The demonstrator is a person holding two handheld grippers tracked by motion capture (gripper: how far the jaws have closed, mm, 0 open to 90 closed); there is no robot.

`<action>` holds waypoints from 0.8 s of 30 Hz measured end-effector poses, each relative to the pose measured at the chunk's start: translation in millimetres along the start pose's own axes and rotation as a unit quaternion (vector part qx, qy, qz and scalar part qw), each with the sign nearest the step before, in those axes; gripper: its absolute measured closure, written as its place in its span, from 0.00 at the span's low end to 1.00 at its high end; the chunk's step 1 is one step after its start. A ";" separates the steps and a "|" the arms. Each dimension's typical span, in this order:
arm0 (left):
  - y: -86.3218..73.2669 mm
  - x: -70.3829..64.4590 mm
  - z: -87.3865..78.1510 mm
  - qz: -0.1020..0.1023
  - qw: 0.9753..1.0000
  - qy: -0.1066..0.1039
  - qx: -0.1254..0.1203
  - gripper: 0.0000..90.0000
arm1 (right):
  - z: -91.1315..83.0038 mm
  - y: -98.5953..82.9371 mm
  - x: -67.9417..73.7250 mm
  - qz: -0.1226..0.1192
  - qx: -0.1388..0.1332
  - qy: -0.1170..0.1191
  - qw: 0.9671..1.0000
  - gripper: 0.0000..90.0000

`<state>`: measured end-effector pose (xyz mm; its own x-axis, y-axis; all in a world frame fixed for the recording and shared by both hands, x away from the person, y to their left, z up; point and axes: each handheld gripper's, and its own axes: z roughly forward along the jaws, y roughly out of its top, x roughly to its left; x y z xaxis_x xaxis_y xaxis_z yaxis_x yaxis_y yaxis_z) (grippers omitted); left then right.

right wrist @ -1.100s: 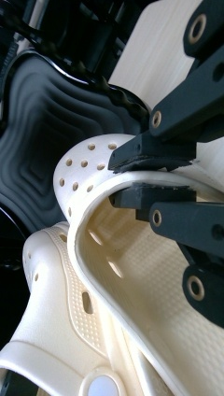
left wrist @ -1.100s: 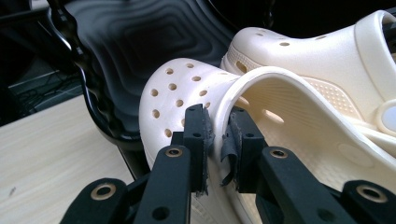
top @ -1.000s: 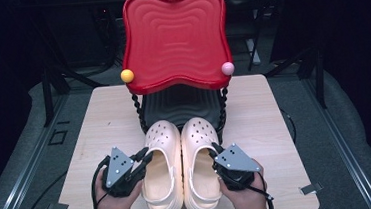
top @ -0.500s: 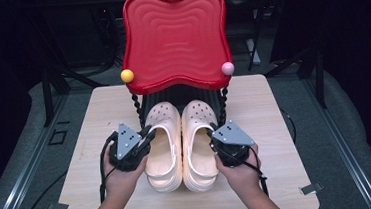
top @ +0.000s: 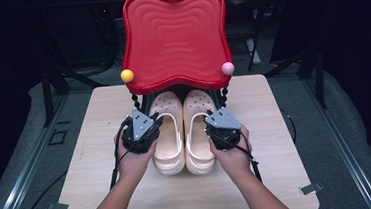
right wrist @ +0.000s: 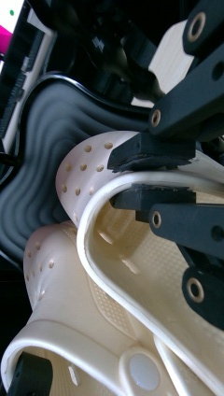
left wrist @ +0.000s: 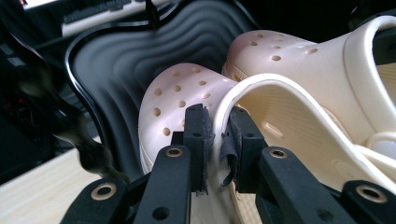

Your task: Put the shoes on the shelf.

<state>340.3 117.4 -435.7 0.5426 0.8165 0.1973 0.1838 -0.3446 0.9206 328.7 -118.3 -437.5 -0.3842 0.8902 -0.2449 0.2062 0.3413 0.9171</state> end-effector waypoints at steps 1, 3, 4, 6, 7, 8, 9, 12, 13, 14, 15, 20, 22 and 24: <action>-2.1 -0.5 0.9 -0.003 1.000 -0.002 -0.001 0.88 | 3.2 -2.2 0.6 0.002 0.001 -0.001 1.000 0.88; -7.5 -3.8 1.0 0.009 1.000 0.005 -0.006 0.87 | 5.4 -7.8 4.0 0.002 -0.004 0.000 1.000 0.87; -7.5 -3.8 1.0 0.009 1.000 0.005 -0.006 0.86 | 5.0 -8.6 5.3 -0.003 -0.006 -0.003 1.000 0.86; -8.6 -1.8 -0.3 -0.009 1.000 0.003 -0.005 0.85 | 4.3 -9.2 6.3 -0.001 -0.007 -0.007 1.000 0.85; -8.5 -1.6 -0.7 -0.018 1.000 0.004 -0.005 0.84 | 4.1 -9.3 5.7 0.004 -0.006 -0.006 1.000 0.84; -8.5 -1.3 -1.5 -0.024 1.000 0.007 -0.003 0.83 | 3.7 -9.3 4.3 0.012 -0.003 -0.005 1.000 0.81; -8.5 -1.3 -1.5 -0.024 1.000 0.007 -0.003 0.82 | 3.3 -9.2 2.6 0.027 0.002 0.002 1.000 0.79; -9.2 2.7 -1.8 -0.066 0.998 0.005 0.000 0.78 | 2.8 -8.3 1.4 0.039 0.007 0.007 0.999 0.77; -9.5 3.3 -1.0 -0.079 0.997 0.001 0.002 0.75 | 3.0 -7.8 2.1 0.036 0.010 0.004 0.999 0.76; -9.5 3.3 -1.0 -0.079 0.997 0.001 0.002 0.72 | 3.4 -7.2 3.3 0.038 0.012 0.004 0.999 0.74; -9.9 3.6 -0.4 -0.086 0.996 -0.004 0.003 0.72 | 3.4 -7.2 3.3 0.038 0.012 0.004 0.999 0.74; -9.5 0.3 0.3 -0.087 0.996 0.001 0.010 0.68 | 6.0 -7.1 6.7 0.045 0.025 -0.007 0.999 0.66; -12.0 1.9 1.0 -0.101 0.995 -0.002 0.018 0.61 | 6.0 -8.4 5.6 0.059 0.030 -0.004 0.998 0.63; -13.6 2.8 0.6 -0.105 0.994 -0.002 0.013 0.60 | 6.0 -9.9 5.2 0.066 0.031 -0.005 0.997 0.62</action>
<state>339.9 124.1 -447.9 0.4927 0.8702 -0.0006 0.3155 -0.1780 0.9321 330.0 -115.3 -449.8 -0.3420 0.9311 -0.1267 0.3094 0.2389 0.9204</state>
